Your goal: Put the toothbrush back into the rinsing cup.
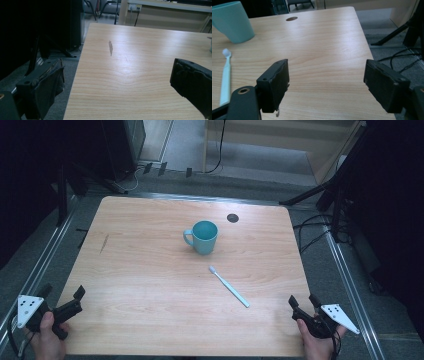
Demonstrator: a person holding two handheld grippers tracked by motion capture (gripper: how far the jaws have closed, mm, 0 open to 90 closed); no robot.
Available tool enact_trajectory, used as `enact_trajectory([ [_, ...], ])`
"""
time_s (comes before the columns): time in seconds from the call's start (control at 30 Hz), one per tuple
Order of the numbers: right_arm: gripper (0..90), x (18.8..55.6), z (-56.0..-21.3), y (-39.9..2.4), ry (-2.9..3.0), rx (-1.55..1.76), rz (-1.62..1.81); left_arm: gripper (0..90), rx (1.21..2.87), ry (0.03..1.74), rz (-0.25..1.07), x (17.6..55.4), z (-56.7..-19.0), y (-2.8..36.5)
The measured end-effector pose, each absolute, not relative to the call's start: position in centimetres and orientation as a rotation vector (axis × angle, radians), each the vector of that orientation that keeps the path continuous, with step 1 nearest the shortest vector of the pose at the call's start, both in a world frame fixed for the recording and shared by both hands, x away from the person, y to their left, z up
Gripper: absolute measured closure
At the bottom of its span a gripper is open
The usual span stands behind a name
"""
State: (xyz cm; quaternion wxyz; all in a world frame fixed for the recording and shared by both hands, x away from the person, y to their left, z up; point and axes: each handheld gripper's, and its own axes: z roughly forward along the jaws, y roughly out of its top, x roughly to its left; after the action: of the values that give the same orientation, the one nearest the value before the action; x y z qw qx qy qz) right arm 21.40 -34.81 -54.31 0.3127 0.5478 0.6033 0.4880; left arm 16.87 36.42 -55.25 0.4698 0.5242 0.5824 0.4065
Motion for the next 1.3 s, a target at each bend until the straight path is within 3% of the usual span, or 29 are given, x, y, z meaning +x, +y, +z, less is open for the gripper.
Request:
enact_trajectory([
  [0.13,34.4,21.9,-54.0,-34.8,1.640,1.467,1.282,0.0,1.298,1.424,1.009,16.9,-55.3,36.1],
  [0.43,34.7,24.4,-49.1,-33.4,1.810,1.406,1.210,0.0,1.282,1.449,0.978,17.1,-55.3,36.3],
  [0.63,35.1,28.1,-45.9,-31.4,2.017,1.405,1.050,0.0,1.330,1.432,1.006,17.3,-55.3,35.9],
  [1.2,39.4,36.0,-42.2,-23.9,2.605,1.263,0.352,0.0,1.337,1.406,1.017,17.1,-55.3,35.8],
  [1.3,45.2,37.1,-41.7,-22.1,2.682,1.296,0.326,0.0,1.337,1.400,1.018,17.1,-55.3,35.8],
])
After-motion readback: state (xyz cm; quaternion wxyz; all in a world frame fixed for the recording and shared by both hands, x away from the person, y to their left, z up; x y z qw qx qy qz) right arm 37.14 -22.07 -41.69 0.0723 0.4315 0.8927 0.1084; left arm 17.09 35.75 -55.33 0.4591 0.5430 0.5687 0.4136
